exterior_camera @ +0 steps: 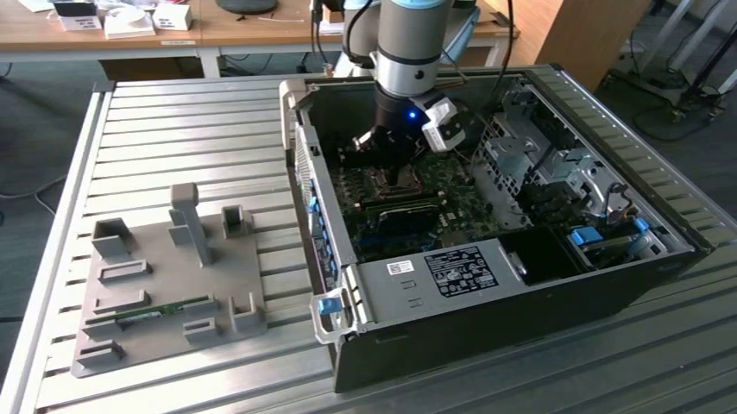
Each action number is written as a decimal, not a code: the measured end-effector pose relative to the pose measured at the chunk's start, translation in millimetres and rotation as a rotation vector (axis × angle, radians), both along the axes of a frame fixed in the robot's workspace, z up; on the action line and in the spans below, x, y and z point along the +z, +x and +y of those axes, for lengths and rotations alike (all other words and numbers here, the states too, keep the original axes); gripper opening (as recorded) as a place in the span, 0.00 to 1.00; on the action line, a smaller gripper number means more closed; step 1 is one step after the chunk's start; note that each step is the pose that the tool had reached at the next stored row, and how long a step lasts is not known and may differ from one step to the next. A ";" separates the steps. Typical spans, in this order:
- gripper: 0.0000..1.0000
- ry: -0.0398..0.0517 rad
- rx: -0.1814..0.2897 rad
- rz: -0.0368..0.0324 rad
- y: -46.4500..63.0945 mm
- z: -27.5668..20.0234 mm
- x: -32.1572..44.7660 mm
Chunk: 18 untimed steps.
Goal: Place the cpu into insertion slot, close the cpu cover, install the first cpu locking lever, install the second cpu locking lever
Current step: 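Install the second cpu locking lever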
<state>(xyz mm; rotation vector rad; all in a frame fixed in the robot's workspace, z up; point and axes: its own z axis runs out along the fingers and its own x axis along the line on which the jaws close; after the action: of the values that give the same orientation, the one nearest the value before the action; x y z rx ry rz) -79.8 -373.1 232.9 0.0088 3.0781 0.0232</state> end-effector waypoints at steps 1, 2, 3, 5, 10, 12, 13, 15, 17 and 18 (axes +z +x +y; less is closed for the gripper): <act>0.11 0.0000 0.000 -0.0001 -0.1 -0.3 0.0; 0.11 0.0001 0.000 0.0000 -0.2 -0.5 -0.1; 0.11 0.0002 0.000 -0.0001 -0.4 -0.5 -0.3; 0.11 -0.0002 0.000 0.0000 -1.3 -0.7 -0.8; 0.11 -0.0007 0.000 0.0000 -3.3 -0.6 -3.5; 0.11 -0.0009 0.000 0.0000 -4.0 -0.6 -4.9; 0.11 -0.0012 0.000 0.0000 -4.4 -0.7 -5.5; 0.11 -0.0013 0.000 0.0000 -4.9 -0.6 -6.9; 0.11 -0.0015 0.000 0.0000 -5.6 -0.7 -8.9; 0.11 -0.0015 0.000 0.0000 -6.1 -0.7 -10.2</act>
<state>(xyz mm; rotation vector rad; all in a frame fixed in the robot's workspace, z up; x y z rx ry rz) -85.9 -373.8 222.8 0.0086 3.0782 0.0209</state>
